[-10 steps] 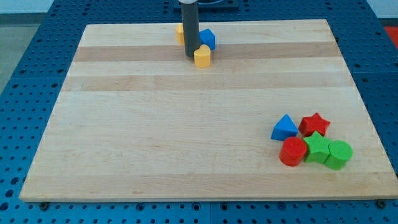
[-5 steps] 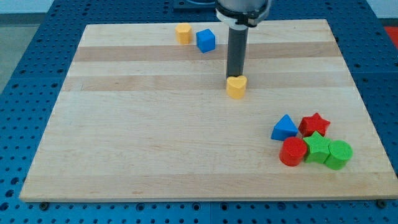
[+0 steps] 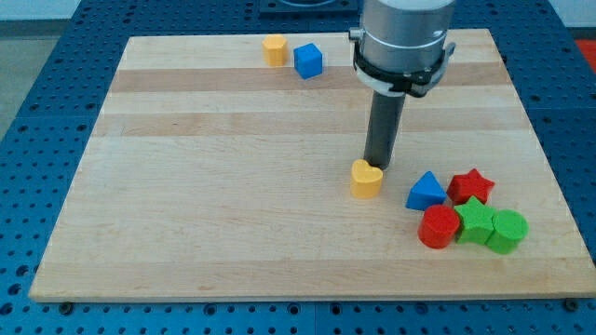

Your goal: Push the yellow heart into the blue triangle

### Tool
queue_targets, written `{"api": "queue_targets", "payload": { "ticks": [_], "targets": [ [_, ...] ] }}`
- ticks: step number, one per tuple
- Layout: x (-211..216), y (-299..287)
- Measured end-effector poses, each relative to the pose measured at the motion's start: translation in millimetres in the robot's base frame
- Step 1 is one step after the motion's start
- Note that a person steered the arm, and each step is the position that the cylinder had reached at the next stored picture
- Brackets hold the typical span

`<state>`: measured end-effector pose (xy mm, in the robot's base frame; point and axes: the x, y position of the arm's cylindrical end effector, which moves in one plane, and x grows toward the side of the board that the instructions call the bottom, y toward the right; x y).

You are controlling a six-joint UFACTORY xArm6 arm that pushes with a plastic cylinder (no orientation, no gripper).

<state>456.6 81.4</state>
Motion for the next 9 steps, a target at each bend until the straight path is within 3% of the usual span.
{"api": "queue_targets", "payload": {
  "ticks": [4, 6, 9],
  "targets": [
    [20.2, -58.6],
    [21.6, -21.7],
    [62.1, -0.2]
  ]
}}
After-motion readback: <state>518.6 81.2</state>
